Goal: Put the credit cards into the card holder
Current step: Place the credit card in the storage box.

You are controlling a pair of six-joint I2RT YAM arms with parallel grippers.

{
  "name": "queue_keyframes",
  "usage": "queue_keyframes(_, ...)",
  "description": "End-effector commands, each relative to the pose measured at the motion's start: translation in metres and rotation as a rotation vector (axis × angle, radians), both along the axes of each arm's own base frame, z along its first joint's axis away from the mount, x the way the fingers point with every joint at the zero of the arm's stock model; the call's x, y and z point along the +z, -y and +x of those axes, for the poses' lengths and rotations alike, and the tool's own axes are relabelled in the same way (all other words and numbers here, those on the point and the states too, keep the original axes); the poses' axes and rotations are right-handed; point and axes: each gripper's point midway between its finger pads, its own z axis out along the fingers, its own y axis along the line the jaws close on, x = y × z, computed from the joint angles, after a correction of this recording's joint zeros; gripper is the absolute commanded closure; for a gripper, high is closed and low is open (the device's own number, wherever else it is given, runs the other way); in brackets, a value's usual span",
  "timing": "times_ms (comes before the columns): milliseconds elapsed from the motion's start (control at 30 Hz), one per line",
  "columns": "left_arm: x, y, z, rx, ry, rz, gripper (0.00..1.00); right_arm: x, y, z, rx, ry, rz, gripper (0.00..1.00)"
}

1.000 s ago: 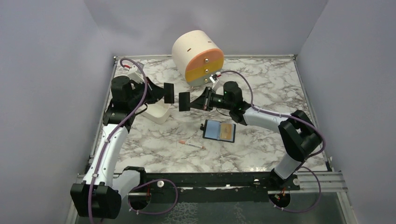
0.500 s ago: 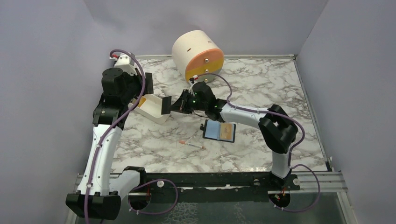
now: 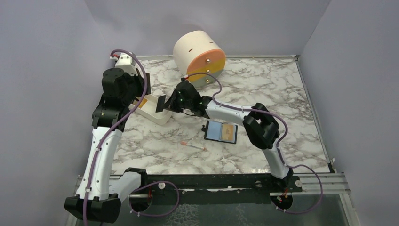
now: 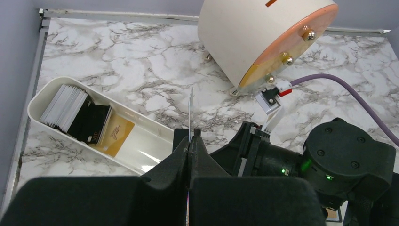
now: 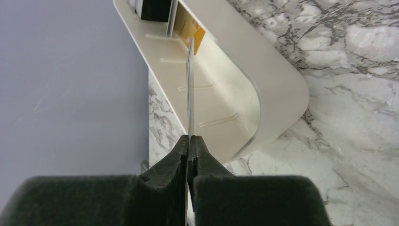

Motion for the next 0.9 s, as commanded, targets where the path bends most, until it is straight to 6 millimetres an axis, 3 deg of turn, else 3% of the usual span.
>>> queue_keyframes(0,-0.004,0.0,-0.005,0.001,-0.006,0.006,1.0,-0.015,-0.001,0.012,-0.075,-0.007,-0.069,0.99)
queue_keyframes(467,-0.012,0.002,-0.004,-0.006,-0.028,0.004,1.0,-0.03,-0.02,0.012,-0.072,0.043,-0.137,0.98)
queue_keyframes(667,-0.014,0.002,-0.004,-0.009,-0.032,0.004,1.0,-0.023,-0.017,0.012,-0.069,0.068,-0.166,0.85)
queue_keyframes(867,-0.024,0.021,-0.007,-0.118,-0.051,-0.021,1.0,0.01,-0.004,0.008,-0.017,0.181,-0.193,0.71)
